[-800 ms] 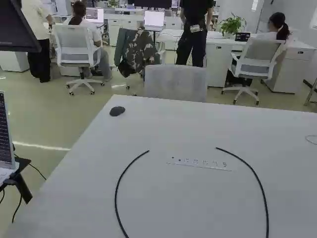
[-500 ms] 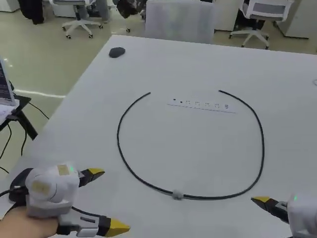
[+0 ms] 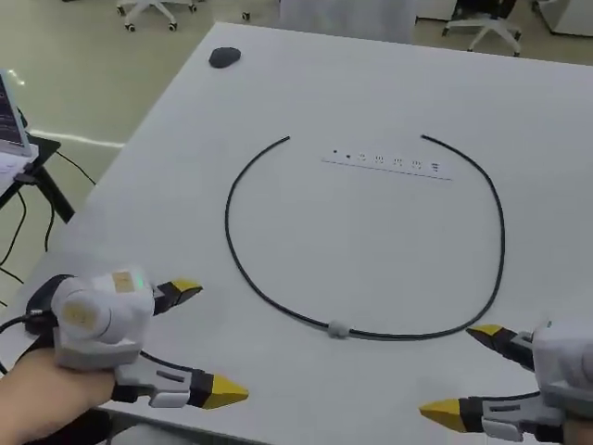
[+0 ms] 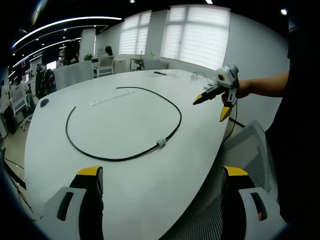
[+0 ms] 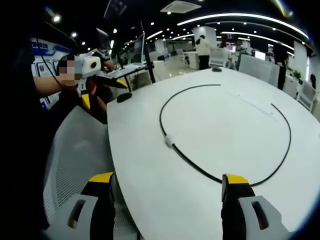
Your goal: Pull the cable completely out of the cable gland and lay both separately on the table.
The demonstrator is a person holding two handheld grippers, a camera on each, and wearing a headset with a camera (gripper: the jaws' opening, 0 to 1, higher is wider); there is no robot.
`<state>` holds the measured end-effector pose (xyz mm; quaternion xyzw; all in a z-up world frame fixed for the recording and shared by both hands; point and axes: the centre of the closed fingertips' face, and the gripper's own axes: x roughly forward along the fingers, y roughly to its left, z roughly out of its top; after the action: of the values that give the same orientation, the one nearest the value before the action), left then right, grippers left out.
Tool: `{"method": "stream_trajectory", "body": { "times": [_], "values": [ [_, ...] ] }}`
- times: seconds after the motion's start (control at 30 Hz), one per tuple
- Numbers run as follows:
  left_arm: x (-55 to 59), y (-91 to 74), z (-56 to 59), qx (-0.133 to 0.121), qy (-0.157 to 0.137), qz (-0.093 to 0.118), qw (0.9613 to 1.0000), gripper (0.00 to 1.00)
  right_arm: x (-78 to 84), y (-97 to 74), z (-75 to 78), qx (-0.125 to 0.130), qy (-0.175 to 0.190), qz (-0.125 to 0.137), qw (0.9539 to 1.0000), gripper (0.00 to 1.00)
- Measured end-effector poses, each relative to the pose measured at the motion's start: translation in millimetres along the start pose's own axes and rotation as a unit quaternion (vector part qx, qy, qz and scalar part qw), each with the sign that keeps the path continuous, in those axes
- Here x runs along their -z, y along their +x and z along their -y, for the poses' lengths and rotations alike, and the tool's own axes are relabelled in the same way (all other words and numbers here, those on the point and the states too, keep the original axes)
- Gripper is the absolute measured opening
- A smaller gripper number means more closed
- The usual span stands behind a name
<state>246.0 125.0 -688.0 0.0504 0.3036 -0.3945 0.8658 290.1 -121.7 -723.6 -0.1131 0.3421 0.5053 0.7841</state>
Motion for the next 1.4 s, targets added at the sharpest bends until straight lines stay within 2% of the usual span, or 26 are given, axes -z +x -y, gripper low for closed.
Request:
{"method": "stream_trajectory", "body": {
  "times": [0.07, 0.17, 0.3, 0.4, 0.53, 0.63, 0.73, 0.83, 0.93, 1.03, 1.13, 1.27, 1.4],
  "values": [
    [0.2, -0.5, 0.4, -0.002, 0.007, 0.000, 1.0000, 0.99, -4.2, 2.3, 5.4, 0.003, 0.000, -0.002, 1.0000, 0.85],
    [0.2, -0.3, 2.3, 0.004, 0.004, 0.000, 1.0000, 0.99, -12.8, 8.1, 9.9, 0.001, -0.002, -0.003, 1.0000, 0.78],
    [5.6, 1.7, 3.6, 0.010, 0.016, -0.012, 0.9998, 0.97, -22.3, 23.3, 12.1, -0.004, -0.011, -0.013, 0.9998, 0.70],
    [5.1, 4.3, 5.3, 0.016, -0.003, -0.003, 0.9999, 0.97, -28.6, 36.3, 10.4, -0.013, -0.019, -0.020, 0.9995, 0.68],
    [7.8, 5.5, 8.8, 0.022, 0.001, -0.006, 0.9997, 0.97, -34.1, 51.3, 8.3, -0.024, -0.034, -0.040, 0.9984, 0.63],
    [12.1, 5.0, 13.7, 0.031, 0.004, -0.011, 0.9995, 0.97, -39.8, 61.4, 8.2, -0.028, -0.037, -0.041, 0.9981, 0.62],
    [16.7, 3.8, 13.5, 0.035, 0.005, -0.016, 0.9992, 0.97, -42.8, 71.6, 7.2, -0.034, -0.042, -0.047, 0.9975, 0.60],
    [18.4, 3.0, 12.0, 0.037, 0.001, -0.016, 0.9992, 0.97, -42.9, 81.8, 5.0, -0.040, -0.050, -0.058, 0.9963, 0.58],
    [19.2, 4.4, 12.8, 0.040, 0.001, -0.016, 0.9991, 0.97, -40.4, 91.4, 3.6, -0.047, -0.054, -0.074, 0.9947, 0.51],
    [20.3, 5.7, 7.4, 0.029, 0.009, -0.015, 0.9994, 0.97, -39.1, 102.1, 1.4, -0.053, -0.057, -0.081, 0.9937, 0.51],
    [19.6, 6.5, 6.1, 0.037, -0.010, -0.006, 0.9993, 0.97, -35.5, 111.0, -0.9, -0.060, -0.064, -0.094, 0.9917, 0.48],
    [26.9, 8.8, 4.9, 0.042, -0.002, -0.022, 0.9989, 0.97, -33.6, 121.3, -0.2, -0.066, -0.068, -0.105, 0.9900, 0.44],
    [27.0, 9.1, 3.5, 0.045, 0.002, -0.022, 0.9988, 0.97, -31.3, 130.1, 2.5, -0.072, -0.080, -0.117, 0.9873, 0.39]
  ]
}}
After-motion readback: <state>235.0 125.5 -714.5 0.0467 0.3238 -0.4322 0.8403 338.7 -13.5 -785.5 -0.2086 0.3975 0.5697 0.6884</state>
